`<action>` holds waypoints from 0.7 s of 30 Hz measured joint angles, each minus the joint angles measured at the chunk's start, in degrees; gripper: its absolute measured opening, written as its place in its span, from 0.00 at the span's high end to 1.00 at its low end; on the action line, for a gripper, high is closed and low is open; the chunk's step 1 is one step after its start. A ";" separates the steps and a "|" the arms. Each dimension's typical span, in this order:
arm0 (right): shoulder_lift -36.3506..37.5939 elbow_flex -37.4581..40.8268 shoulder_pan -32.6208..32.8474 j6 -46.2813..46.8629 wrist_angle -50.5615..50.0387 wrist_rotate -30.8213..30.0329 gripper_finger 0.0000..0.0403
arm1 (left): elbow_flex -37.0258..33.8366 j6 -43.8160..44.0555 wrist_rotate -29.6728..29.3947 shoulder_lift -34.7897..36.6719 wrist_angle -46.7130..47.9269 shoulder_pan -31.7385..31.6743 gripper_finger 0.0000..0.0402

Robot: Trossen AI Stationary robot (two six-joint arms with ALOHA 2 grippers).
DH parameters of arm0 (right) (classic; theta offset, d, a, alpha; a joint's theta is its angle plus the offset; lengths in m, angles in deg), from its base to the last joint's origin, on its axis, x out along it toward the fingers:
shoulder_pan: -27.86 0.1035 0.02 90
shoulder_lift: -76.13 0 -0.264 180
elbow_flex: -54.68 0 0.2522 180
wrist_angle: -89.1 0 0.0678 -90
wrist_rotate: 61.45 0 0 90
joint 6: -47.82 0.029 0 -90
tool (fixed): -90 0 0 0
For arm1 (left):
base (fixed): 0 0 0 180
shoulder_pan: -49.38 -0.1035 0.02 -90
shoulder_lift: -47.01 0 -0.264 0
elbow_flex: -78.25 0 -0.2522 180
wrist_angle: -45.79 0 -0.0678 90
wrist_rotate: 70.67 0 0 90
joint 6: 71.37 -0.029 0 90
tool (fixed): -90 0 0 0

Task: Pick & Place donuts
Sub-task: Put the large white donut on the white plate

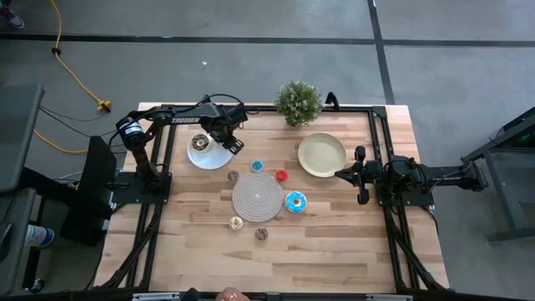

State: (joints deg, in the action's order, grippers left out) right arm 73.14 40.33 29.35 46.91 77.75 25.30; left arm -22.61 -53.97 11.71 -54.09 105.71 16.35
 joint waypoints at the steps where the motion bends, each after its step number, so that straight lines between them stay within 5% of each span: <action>1: 0.00 0.01 -0.01 0.00 0.00 0.00 0.97 | 0.00 0.01 -0.01 0.00 -0.04 0.00 0.67; 11: 0.00 0.01 0.00 0.00 -0.02 0.00 0.97 | 0.02 0.89 -0.01 0.00 0.46 0.02 0.48; 21: 0.00 0.00 0.01 0.00 -0.02 0.00 0.97 | 0.02 0.91 -0.94 0.14 0.32 0.04 0.45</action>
State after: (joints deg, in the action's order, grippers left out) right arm 73.14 40.33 29.36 46.91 77.73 25.30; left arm -22.58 -53.07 10.77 -53.95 106.03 16.39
